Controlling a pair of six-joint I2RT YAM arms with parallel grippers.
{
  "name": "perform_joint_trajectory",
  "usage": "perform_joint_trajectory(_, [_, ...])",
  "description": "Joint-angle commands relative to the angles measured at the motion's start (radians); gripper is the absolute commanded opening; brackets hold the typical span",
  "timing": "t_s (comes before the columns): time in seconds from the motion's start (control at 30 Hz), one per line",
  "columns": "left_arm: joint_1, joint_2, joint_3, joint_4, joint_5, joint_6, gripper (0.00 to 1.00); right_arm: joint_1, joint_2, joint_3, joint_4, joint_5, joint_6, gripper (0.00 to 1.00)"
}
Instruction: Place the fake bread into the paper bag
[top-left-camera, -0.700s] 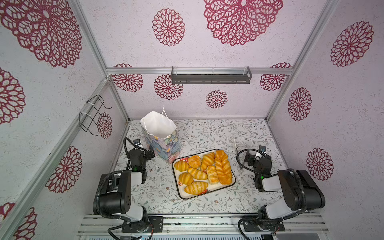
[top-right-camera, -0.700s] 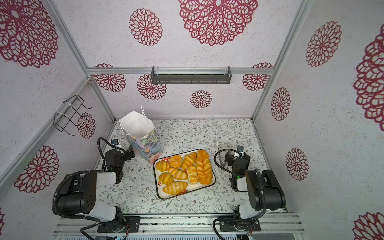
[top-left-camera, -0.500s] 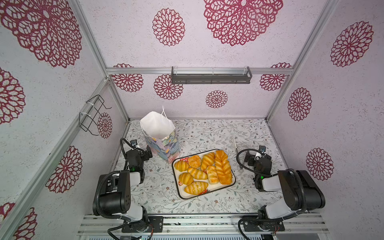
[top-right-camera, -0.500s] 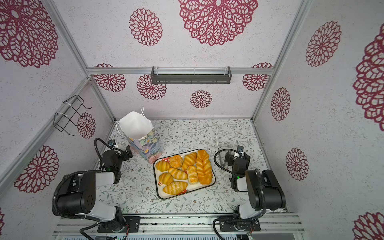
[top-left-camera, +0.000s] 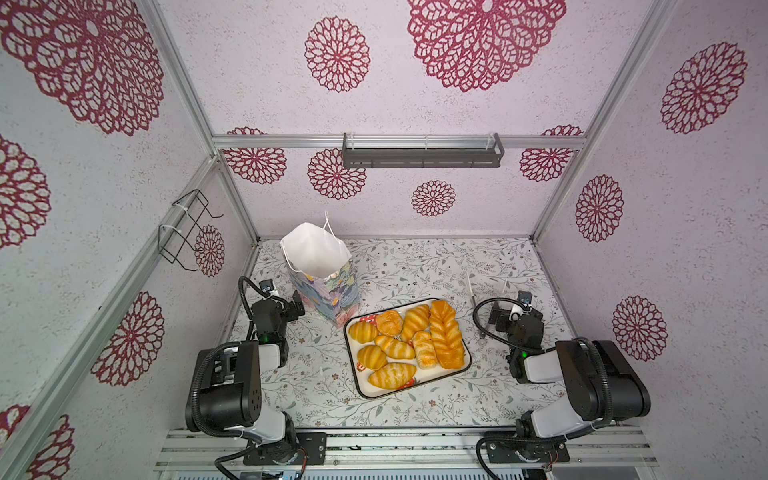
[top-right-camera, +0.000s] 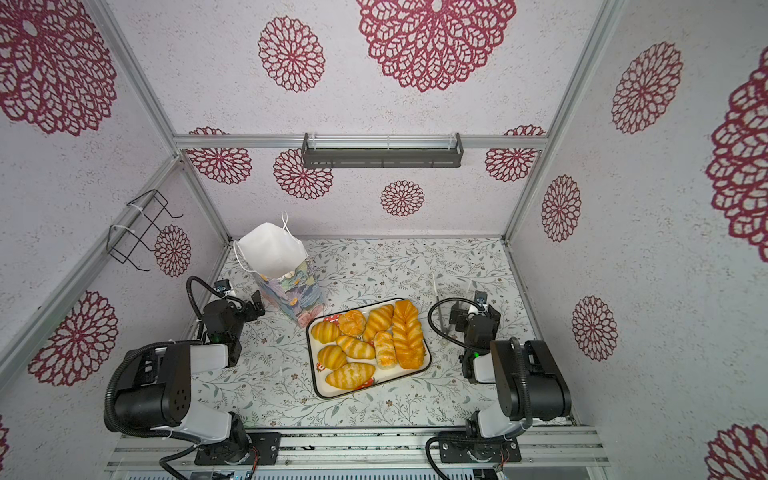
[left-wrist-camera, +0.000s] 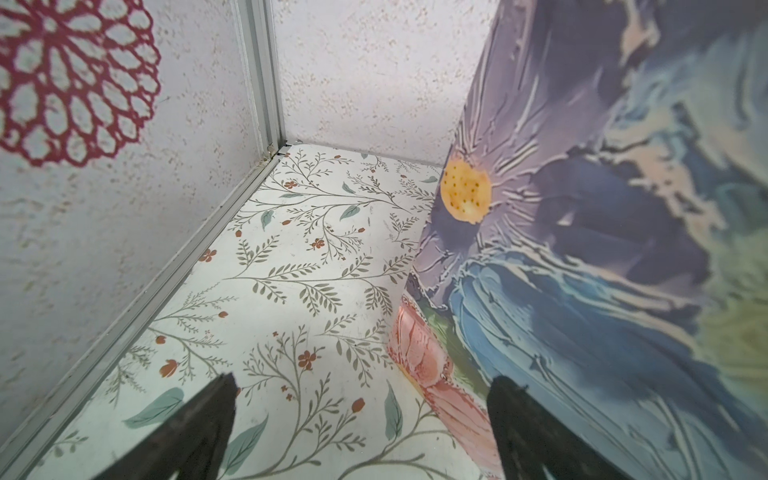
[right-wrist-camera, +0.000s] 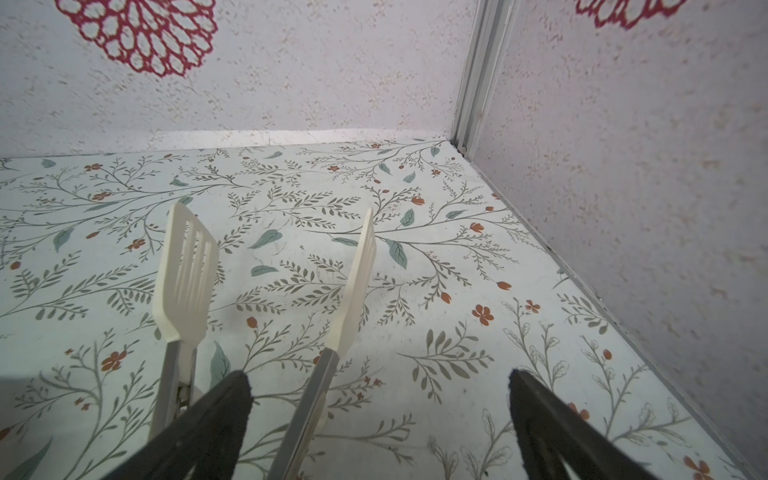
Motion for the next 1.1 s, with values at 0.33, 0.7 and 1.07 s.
perform_joint_trajectory(0.33, [-0.001,-0.005,-0.014,0.060,-0.065,-0.025,0.97,-0.008,-0.003,0.013,0.030,-0.011,-0.001,0.99])
perform_joint_trajectory(0.7, [-0.103,-0.340,-0.055,-0.237,-0.514,-0.136,0.97,-0.003,-0.186,0.142,-0.337,0.081,0.039,0.98])
perform_joint_trajectory(1.07, [-0.226,-0.723,-0.024,-0.712,-0.709,-0.370,0.97,-0.012,-0.211,0.560,-1.173,0.366,0.483,0.99])
